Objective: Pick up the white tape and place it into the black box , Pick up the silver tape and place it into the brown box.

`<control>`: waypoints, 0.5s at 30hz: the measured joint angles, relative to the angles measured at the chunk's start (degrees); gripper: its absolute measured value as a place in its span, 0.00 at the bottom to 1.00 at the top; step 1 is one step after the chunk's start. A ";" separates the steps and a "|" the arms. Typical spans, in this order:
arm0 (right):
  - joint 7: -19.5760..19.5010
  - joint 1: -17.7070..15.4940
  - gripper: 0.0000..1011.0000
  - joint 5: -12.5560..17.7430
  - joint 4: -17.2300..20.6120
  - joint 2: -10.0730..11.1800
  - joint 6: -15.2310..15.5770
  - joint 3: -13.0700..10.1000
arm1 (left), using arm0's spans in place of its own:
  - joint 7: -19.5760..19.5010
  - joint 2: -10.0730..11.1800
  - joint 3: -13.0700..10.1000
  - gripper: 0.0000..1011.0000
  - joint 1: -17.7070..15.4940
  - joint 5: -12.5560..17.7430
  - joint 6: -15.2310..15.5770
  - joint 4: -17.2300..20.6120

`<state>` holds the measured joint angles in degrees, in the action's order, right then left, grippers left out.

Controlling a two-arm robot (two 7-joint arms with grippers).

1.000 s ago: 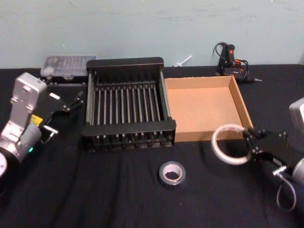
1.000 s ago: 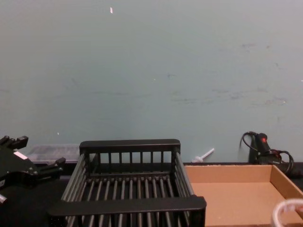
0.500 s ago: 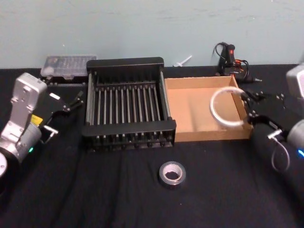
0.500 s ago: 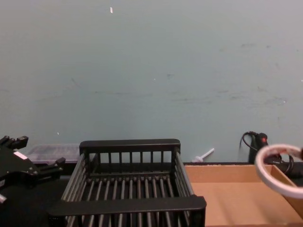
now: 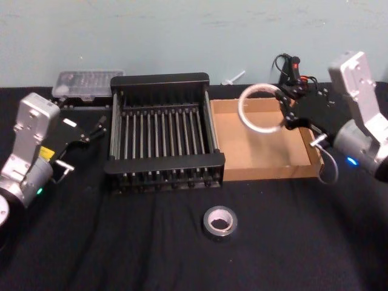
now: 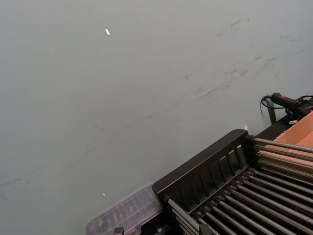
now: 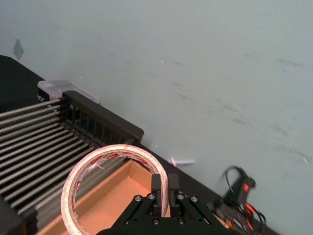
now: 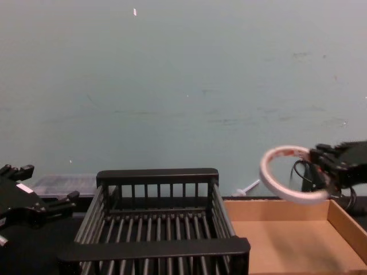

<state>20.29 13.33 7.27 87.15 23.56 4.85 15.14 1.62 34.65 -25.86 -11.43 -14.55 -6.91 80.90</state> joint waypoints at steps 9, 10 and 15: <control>0.63 7.38 0.09 -2.85 -8.03 -4.21 -3.37 4.30 | 0.00 0.00 0.00 0.99 0.00 0.00 0.00 0.00; 0.63 7.97 0.09 -3.11 -8.75 -4.65 -3.75 4.59 | 0.00 0.00 0.00 0.99 0.00 0.00 0.00 0.00; 0.45 11.65 0.09 -4.81 -13.99 -7.54 -6.12 6.68 | 0.00 0.00 0.00 0.99 0.00 0.00 0.00 0.00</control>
<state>20.74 24.98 2.46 73.16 16.02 -1.27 21.82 1.62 34.65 -25.86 -11.43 -14.55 -6.91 80.90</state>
